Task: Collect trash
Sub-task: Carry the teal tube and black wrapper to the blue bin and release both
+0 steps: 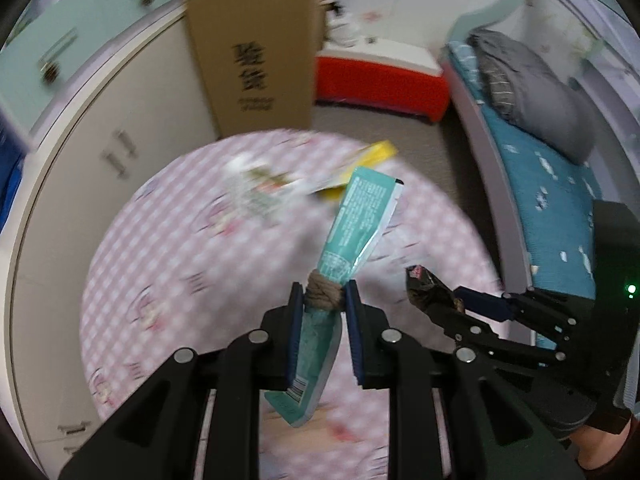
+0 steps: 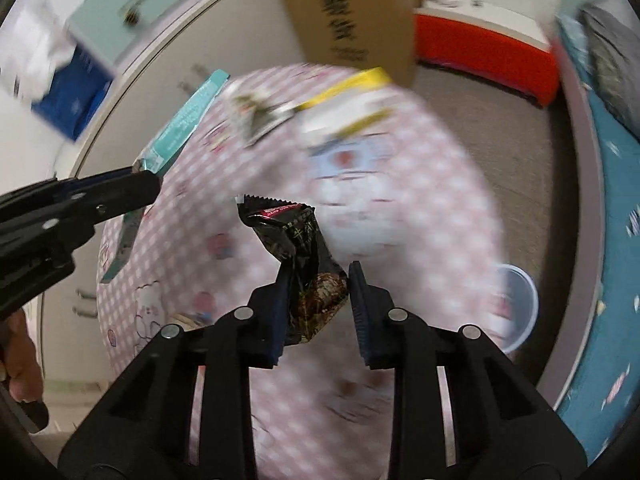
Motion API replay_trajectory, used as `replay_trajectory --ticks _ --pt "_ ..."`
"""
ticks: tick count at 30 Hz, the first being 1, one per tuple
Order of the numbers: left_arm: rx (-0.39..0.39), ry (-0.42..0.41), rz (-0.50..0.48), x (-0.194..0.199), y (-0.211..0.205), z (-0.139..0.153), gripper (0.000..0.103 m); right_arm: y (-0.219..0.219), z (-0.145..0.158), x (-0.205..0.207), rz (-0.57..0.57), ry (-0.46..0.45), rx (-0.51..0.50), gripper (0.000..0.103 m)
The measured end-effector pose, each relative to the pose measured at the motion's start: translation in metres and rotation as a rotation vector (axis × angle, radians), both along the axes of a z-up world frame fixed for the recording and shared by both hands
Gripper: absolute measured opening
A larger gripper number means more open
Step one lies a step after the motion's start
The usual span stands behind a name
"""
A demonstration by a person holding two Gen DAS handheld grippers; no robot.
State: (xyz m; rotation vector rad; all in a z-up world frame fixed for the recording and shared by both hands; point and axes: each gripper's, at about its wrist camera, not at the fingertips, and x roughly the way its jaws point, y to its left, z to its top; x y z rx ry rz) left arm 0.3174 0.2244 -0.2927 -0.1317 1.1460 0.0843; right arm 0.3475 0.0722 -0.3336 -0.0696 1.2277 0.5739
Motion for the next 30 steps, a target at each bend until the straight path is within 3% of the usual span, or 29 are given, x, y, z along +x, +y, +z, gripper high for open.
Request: replay_trajectory --ticks 12,17,26,28,30 --pt "-0.046 -0.029 -0.221 0.066 -0.206 0.016 0.02 -0.218 0.049 0.03 -0.27 -0.059 0.001 0.028" --pt "-0.048 -0.026 -0.283 0.084 -0.27 0.016 0.02 -0.277 0.057 0.038 -0.324 -0.069 0.006 0.028" --pt "-0.018 -0.025 -0.326 0.105 -0.324 0.019 0.02 -0.323 0.062 0.042 -0.345 -0.079 0.041 0.028" --pt "-0.014 -0.022 -0.331 0.107 -0.33 0.021 0.02 -0.329 0.062 0.043 -0.349 -0.083 0.051 0.033" --pt "-0.006 -0.019 -0.339 0.11 -0.335 0.022 0.02 -0.332 0.062 0.044 -0.358 -0.09 0.047 0.056"
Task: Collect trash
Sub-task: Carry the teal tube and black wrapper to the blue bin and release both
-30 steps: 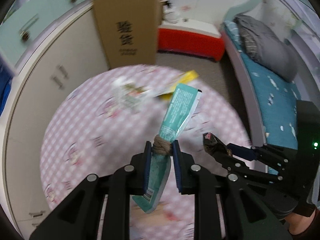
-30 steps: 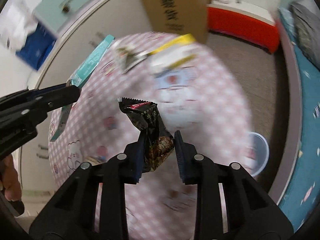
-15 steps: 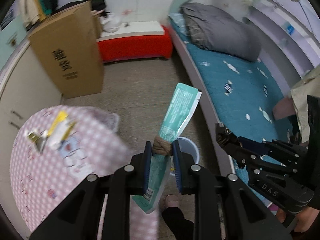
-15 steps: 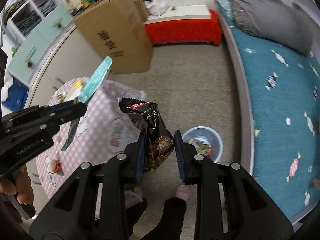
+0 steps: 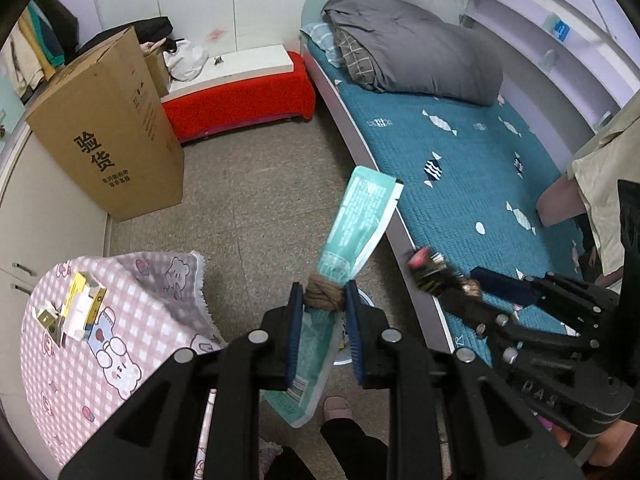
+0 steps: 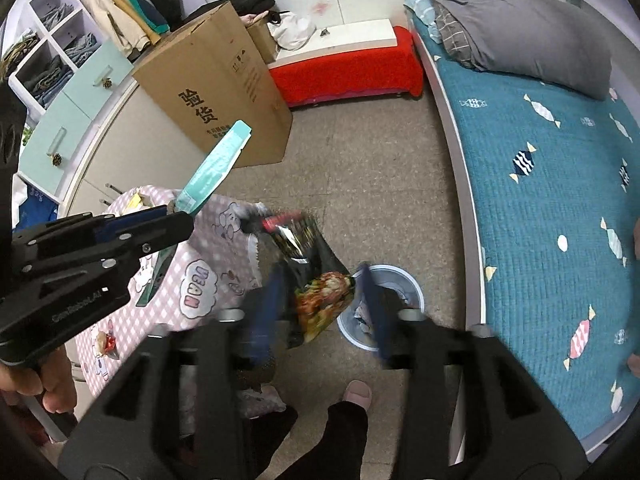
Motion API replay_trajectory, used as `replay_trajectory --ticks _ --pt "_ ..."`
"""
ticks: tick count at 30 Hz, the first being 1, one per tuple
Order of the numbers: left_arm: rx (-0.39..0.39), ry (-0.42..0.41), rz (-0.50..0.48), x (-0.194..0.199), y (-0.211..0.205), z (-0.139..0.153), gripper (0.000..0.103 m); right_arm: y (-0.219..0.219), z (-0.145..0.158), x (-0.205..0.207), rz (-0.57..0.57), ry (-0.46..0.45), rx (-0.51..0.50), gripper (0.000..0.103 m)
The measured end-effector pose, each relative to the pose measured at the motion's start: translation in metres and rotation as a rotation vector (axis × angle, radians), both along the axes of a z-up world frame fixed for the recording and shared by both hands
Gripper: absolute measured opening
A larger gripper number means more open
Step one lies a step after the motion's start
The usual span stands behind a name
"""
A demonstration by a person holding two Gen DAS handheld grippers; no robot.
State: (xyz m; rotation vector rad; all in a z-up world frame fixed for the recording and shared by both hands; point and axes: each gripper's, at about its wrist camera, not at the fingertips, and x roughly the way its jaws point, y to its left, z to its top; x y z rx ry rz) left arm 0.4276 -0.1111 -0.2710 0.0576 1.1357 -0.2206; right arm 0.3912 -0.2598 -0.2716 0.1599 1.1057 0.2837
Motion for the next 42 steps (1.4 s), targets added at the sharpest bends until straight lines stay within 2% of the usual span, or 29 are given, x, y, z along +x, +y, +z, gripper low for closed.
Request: replay_trajectory --ticks 24,35,36,37,39,42 --pt "0.04 0.028 -0.112 0.006 -0.064 -0.003 0.02 -0.068 0.012 -0.011 -0.156 -0.037 0.064 0.065" --pt "0.004 0.046 -0.132 0.011 -0.08 -0.006 0.022 -0.084 0.021 -0.021 -0.235 -0.069 0.068 0.068" --pt "-0.015 0.051 -0.127 0.012 -0.079 -0.006 0.026 -0.085 0.021 -0.022 -0.241 -0.07 0.068 0.068" --pt "-0.029 0.059 -0.12 0.013 -0.077 -0.006 0.044 -0.086 0.021 -0.023 -0.247 -0.071 0.067 0.068" --pt "-0.035 0.054 -0.098 0.013 -0.073 -0.006 0.073 -0.086 0.02 -0.024 -0.258 -0.066 0.068 0.068" --pt "-0.056 0.06 -0.093 0.009 -0.068 -0.006 0.073 -0.084 0.019 -0.026 -0.268 -0.055 0.07 0.068"
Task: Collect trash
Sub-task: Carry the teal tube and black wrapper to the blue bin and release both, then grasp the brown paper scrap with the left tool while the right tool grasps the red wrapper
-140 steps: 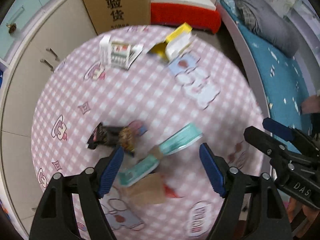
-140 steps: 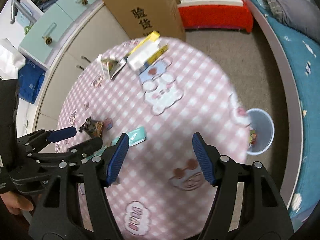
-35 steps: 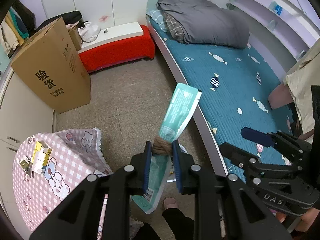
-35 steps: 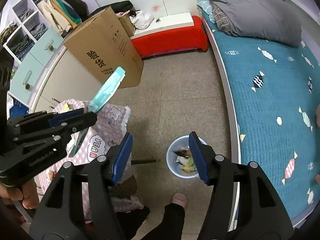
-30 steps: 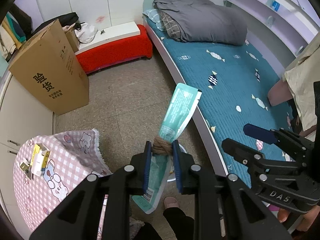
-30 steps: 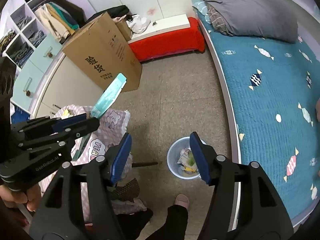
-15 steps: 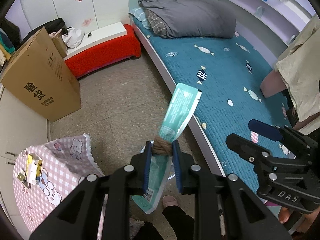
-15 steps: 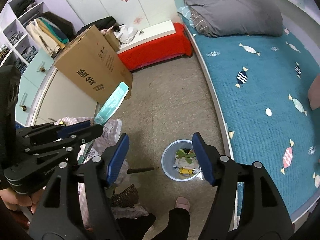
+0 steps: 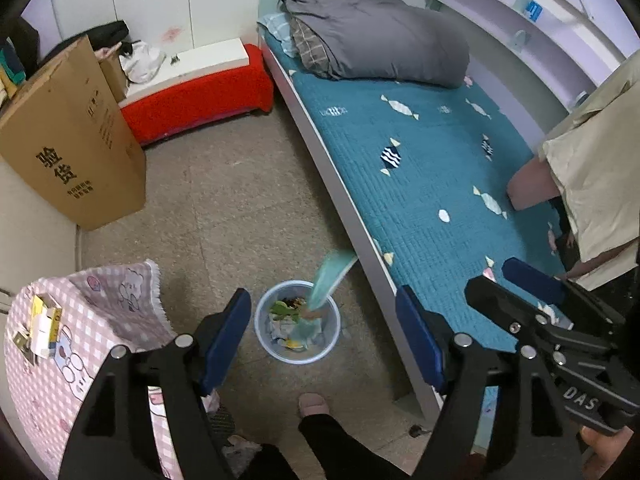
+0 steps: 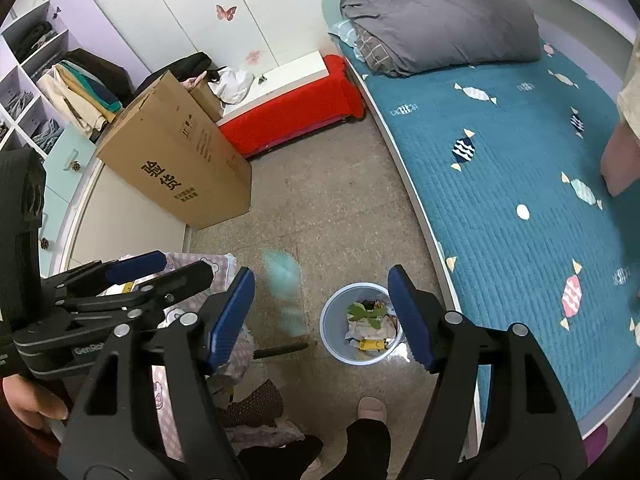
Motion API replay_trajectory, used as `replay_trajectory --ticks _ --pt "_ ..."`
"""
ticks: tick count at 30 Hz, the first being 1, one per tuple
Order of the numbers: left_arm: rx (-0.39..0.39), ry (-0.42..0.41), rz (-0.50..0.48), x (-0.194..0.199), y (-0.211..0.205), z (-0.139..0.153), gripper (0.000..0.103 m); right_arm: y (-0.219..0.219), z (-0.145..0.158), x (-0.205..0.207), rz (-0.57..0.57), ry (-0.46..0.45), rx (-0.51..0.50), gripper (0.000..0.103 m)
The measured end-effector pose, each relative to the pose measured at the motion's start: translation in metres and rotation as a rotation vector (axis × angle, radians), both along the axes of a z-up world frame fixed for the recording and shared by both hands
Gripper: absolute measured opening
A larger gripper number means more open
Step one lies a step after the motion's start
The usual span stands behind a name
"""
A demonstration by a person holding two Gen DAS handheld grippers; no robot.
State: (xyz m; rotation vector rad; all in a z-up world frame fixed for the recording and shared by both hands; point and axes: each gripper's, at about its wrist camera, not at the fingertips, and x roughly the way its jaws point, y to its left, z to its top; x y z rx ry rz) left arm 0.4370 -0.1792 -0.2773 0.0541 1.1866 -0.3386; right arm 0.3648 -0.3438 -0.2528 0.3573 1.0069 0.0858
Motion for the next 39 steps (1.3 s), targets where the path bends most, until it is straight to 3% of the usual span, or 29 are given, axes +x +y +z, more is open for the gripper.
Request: replay_trajectory --ticks 8,14,20,31,35,39 --pt "0.009 -0.015 0.055 -0.016 0.031 0.004 0.074 0.025 0.001 -0.004 0.041 0.002 -0.009 0.069" --pt "0.008 -0.008 0.137 -0.035 0.082 0.003 0.075 0.08 -0.001 -0.006 0.13 0.015 -0.019 0.07" --pt "0.012 0.009 0.22 -0.068 0.162 -0.002 0.075 0.155 -0.004 -0.019 0.218 0.025 -0.026 0.07" --pt "0.012 0.114 0.46 -0.162 0.37 -0.038 0.075 0.339 -0.047 -0.077 0.389 0.111 -0.007 0.07" --pt "0.017 0.171 0.502 -0.195 0.42 -0.062 0.075 0.39 -0.066 -0.101 0.426 0.143 -0.001 0.07" --pt "-0.009 0.232 0.501 -0.215 0.443 -0.084 0.075 0.422 -0.078 -0.116 0.444 0.171 0.0 0.07"
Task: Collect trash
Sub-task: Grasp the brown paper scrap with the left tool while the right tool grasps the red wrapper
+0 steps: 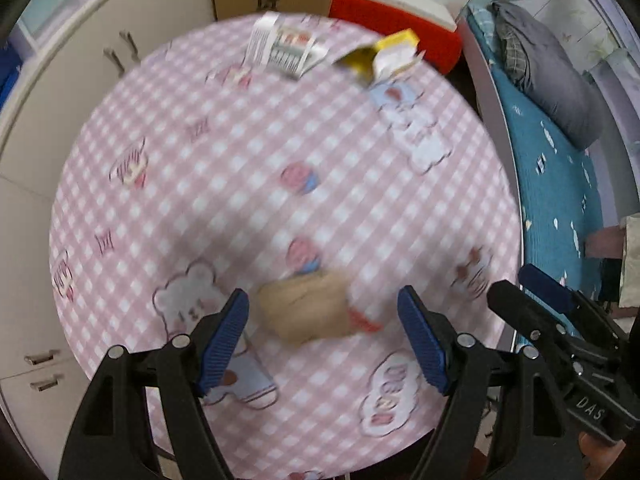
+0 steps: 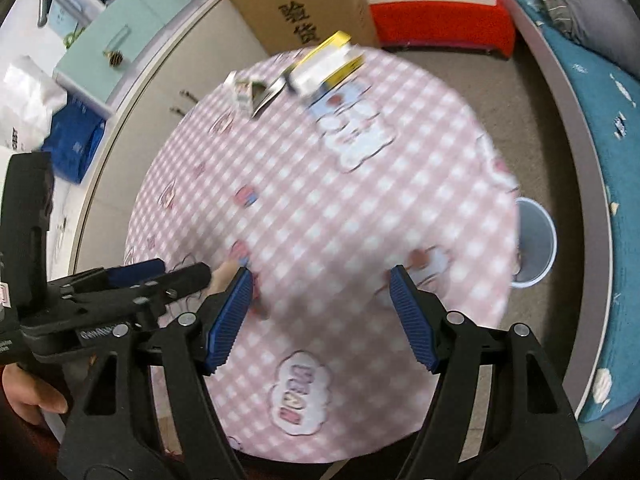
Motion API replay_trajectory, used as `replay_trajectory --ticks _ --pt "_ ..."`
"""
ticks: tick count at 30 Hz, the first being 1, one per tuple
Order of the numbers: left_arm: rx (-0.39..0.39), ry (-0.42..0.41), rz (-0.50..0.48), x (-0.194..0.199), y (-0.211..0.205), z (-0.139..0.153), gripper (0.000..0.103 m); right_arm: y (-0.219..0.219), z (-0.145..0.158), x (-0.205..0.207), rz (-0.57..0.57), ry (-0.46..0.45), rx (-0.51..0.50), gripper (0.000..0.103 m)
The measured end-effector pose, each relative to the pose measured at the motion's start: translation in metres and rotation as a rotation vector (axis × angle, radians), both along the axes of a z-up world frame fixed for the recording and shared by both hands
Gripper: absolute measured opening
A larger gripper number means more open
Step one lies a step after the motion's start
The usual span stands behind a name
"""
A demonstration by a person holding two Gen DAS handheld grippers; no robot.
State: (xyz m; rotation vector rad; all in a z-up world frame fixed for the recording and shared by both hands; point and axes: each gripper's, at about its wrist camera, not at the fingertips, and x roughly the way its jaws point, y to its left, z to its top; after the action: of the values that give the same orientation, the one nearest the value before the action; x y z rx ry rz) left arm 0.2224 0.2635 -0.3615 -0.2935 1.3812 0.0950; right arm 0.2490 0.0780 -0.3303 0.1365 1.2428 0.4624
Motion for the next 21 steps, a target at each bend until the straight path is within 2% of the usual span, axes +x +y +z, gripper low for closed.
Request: replay_trajectory --ticks 3,5,7,11,12,13,14,15,21 --pt "-0.028 0.023 -0.018 -0.005 0.004 -0.014 0.074 0.012 -0.006 -0.008 0.001 0.012 -0.008 0.07" --pt "-0.036 0.017 -0.028 -0.005 0.004 -0.019 0.063 0.015 -0.01 -0.012 -0.005 0.024 -0.013 0.07" --pt "-0.068 0.026 -0.032 -0.004 0.006 -0.027 0.046 0.017 -0.013 -0.014 -0.008 0.031 -0.016 0.07" --pt "-0.125 0.027 -0.045 -0.003 0.011 -0.037 0.031 0.024 -0.017 -0.017 -0.006 0.047 -0.031 0.07" --pt "-0.146 0.019 -0.06 -0.004 0.011 -0.037 0.021 0.026 -0.019 -0.017 -0.005 0.05 -0.034 0.07" --pt "-0.151 0.014 -0.073 -0.005 0.009 -0.036 0.01 0.028 -0.021 -0.017 -0.002 0.056 -0.035 0.07" --pt "-0.145 0.01 -0.083 -0.006 0.007 -0.034 0.009 0.03 -0.022 -0.017 0.002 0.061 -0.035 0.07" --pt "-0.123 -0.003 -0.094 -0.008 0.006 -0.031 0.001 0.034 -0.024 -0.018 0.008 0.068 -0.039 0.07" --pt "-0.092 -0.066 -0.065 -0.021 0.025 -0.011 0.001 0.06 -0.038 -0.018 0.074 0.092 -0.061 0.07"
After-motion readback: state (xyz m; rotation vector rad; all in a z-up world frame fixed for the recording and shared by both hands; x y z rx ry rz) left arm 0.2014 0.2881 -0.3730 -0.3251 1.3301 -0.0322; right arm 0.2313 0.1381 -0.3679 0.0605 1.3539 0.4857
